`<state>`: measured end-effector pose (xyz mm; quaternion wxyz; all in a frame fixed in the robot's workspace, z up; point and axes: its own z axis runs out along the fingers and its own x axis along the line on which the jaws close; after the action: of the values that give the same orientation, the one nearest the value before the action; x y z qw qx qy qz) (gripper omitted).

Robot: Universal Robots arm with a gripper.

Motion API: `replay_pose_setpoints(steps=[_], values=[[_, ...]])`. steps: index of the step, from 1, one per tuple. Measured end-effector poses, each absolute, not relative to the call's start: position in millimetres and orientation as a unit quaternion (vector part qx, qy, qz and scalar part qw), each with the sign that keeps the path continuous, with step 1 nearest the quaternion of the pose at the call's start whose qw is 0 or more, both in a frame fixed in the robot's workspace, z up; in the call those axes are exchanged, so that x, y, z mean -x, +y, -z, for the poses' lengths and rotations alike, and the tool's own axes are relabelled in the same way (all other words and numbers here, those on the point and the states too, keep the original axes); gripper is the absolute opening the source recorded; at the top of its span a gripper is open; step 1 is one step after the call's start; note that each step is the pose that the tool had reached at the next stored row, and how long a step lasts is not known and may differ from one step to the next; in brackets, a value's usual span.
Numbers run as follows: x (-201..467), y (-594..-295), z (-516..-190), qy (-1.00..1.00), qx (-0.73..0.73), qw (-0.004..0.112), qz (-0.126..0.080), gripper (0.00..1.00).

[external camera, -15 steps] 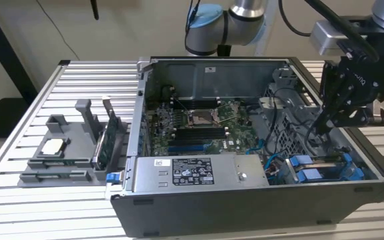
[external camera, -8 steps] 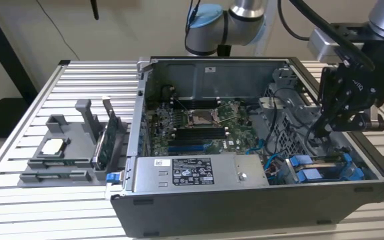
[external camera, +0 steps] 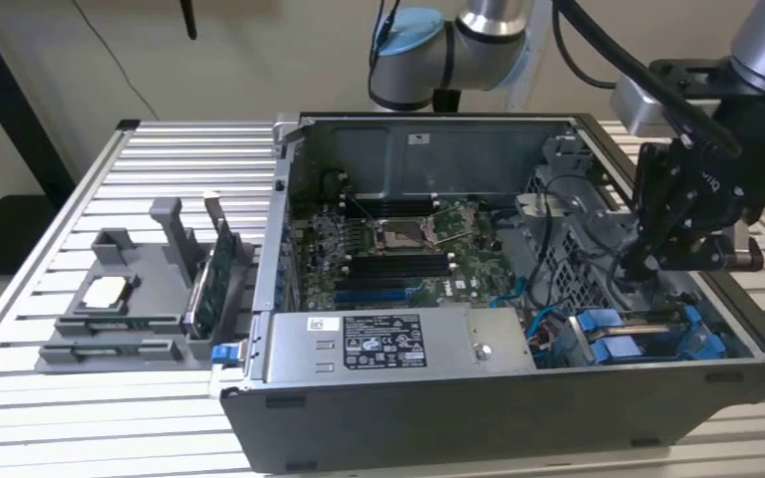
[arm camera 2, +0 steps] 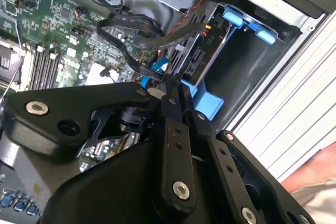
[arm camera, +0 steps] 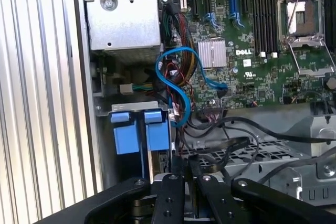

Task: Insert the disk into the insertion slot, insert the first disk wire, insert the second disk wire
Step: 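Insert the second disk wire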

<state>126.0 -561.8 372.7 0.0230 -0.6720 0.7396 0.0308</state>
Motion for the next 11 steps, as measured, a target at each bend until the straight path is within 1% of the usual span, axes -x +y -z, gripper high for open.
replay_pose_setpoints(steps=[11], values=[[-126.2, -565.3, -365.2, 0.74, 0.672, 0.023, -0.031, 0.16]])
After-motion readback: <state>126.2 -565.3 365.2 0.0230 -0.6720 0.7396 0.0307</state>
